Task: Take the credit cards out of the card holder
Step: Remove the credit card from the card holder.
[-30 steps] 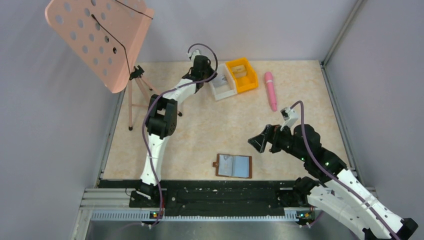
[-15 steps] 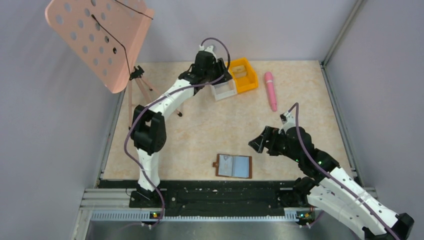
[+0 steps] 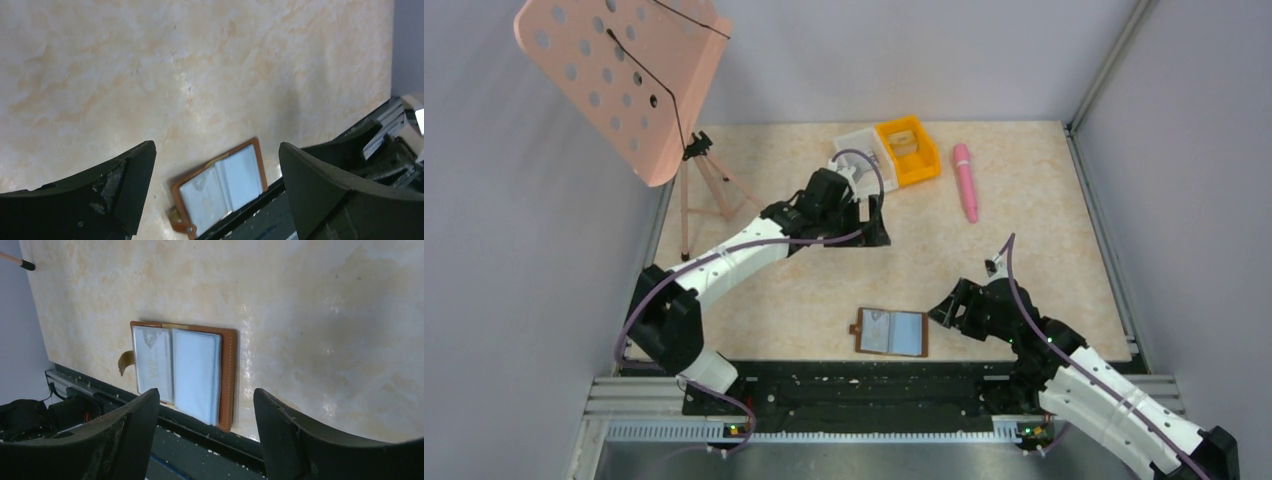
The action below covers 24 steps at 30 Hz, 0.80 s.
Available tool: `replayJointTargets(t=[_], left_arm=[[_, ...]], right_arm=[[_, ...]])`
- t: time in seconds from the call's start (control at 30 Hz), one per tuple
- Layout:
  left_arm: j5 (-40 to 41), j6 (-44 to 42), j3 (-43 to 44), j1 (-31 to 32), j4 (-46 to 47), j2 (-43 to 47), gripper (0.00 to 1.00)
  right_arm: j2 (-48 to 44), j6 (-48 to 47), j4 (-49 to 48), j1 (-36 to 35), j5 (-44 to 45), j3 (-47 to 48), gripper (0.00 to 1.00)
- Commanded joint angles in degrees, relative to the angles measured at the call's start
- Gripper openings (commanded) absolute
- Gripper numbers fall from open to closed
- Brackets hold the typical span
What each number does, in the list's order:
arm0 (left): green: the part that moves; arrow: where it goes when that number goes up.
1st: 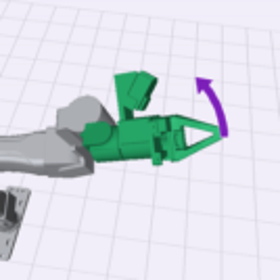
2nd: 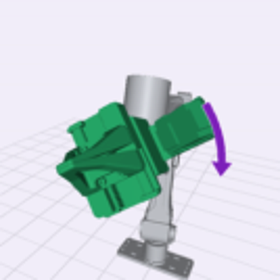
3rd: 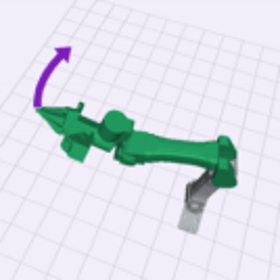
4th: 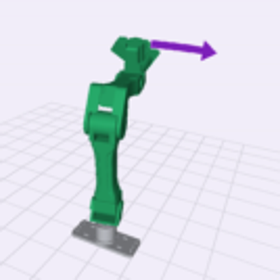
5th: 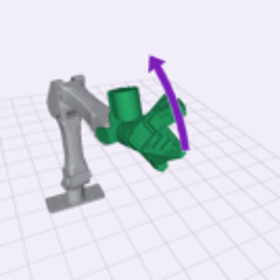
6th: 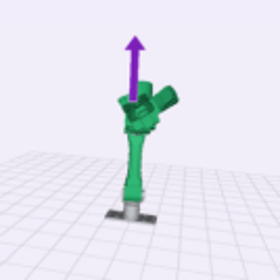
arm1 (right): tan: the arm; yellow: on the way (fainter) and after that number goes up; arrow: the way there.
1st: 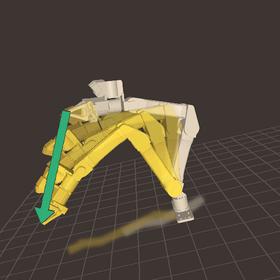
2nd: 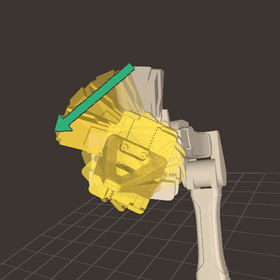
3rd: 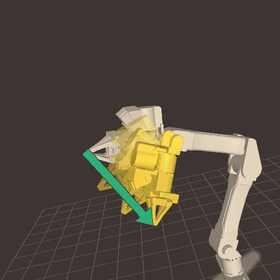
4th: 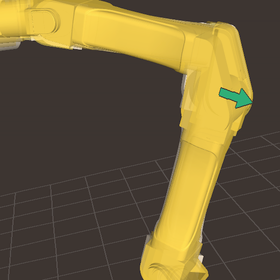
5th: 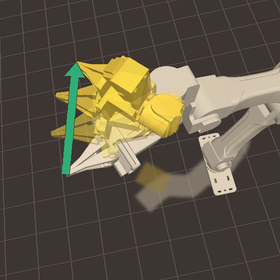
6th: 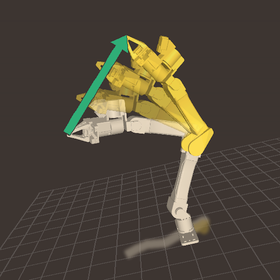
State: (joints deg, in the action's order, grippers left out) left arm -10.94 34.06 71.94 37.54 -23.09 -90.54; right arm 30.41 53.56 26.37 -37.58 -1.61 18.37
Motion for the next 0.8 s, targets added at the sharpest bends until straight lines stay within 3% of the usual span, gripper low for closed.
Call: replayJointTargets(t=[0.0, 0.3, 0.53, 0.77], left_arm=[[-1.42, -0.38, -6.35, 0.07, -0.84, 8.11, 0.98], [-7.79, 4.17, -19.61, 2.72, 5.13, 13.48, 0.81], [-7.87, 8.65, -28.79, 3.59, 12.89, 14.09, 0.62], [-8.93, 10.92, -34.37, 3.68, 17.84, 14.65, 0.54]], right_arm=[[-2.15, 2.95, -2.23, 0.32, -0.24, -2.51, 0.68], [3.25, 2.71, -8.99, -1.19, -3.52, -4.16, 0.57], [8.68, 3.61, -18.88, -9.57, -1.41, -3.78, 0.52], [19.5, 4.47, -28.29, -16.59, 0.55, -0.17, 0.5]])
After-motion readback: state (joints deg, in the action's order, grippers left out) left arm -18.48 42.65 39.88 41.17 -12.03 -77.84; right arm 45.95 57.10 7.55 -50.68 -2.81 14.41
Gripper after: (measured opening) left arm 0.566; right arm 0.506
